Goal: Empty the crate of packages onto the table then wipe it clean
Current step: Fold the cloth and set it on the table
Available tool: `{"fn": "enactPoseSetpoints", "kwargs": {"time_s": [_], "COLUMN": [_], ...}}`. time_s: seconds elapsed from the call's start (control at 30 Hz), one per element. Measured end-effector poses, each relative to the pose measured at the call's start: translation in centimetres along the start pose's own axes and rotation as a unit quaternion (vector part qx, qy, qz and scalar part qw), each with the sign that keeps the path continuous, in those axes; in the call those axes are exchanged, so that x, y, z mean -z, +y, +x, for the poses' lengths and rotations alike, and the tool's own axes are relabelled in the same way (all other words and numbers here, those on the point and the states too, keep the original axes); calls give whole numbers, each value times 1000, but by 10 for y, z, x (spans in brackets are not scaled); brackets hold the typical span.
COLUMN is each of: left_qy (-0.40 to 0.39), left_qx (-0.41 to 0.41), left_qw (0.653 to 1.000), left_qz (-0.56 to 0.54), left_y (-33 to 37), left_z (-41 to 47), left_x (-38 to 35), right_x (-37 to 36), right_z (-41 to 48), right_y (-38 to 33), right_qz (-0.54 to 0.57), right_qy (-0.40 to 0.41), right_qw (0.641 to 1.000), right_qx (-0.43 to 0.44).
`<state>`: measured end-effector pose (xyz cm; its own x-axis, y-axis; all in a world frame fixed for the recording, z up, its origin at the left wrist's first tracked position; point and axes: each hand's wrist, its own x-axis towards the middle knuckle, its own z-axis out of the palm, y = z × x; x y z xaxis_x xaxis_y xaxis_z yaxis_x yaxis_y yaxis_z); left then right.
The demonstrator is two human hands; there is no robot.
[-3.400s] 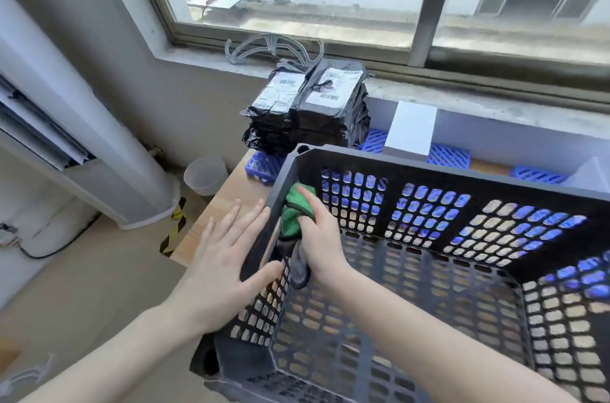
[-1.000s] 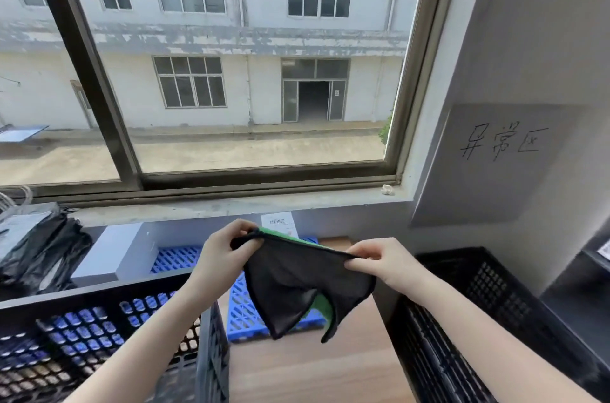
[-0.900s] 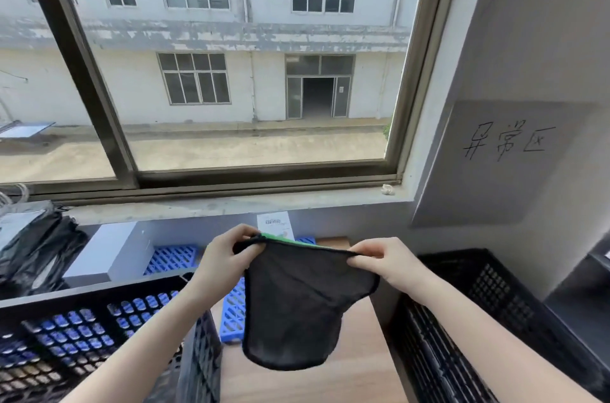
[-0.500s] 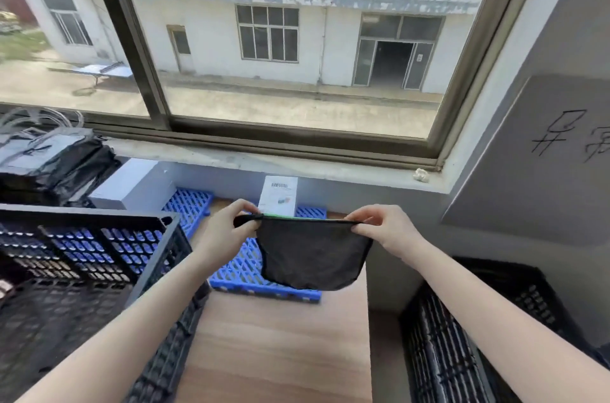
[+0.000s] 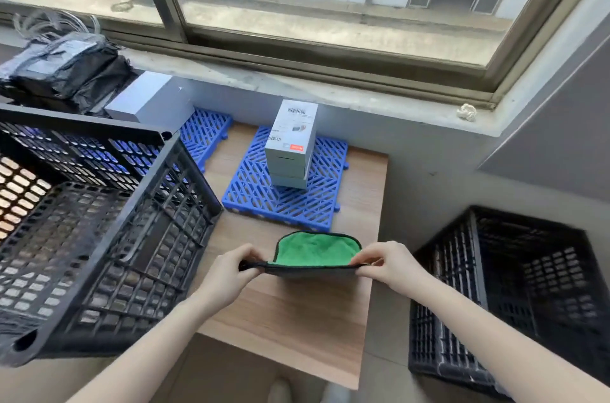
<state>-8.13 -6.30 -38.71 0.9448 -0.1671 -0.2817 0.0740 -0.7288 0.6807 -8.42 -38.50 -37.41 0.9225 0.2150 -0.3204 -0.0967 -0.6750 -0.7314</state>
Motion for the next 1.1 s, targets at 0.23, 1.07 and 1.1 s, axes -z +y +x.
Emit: {"fn": "enactPoseSetpoints", "kwargs": {"time_s": [0.23, 1.07, 1.1], "left_qy": [-89, 92, 98], "left_qx": [16, 108, 105], "left_qw": [995, 989, 989], "left_qz": [34, -35, -34], "left_y": [-37, -54, -53], "left_z": [-14, 66, 68], "left_x": [-25, -99, -98], "right_x": [-45, -81, -81], "right_z": [-13, 84, 83], "right_y": [23, 72, 70], "right_qz": [-9, -159, -174], "right_qy": [-73, 95, 100], "right_qw": [995, 978, 976], "right_qx": [-67, -98, -84]}}
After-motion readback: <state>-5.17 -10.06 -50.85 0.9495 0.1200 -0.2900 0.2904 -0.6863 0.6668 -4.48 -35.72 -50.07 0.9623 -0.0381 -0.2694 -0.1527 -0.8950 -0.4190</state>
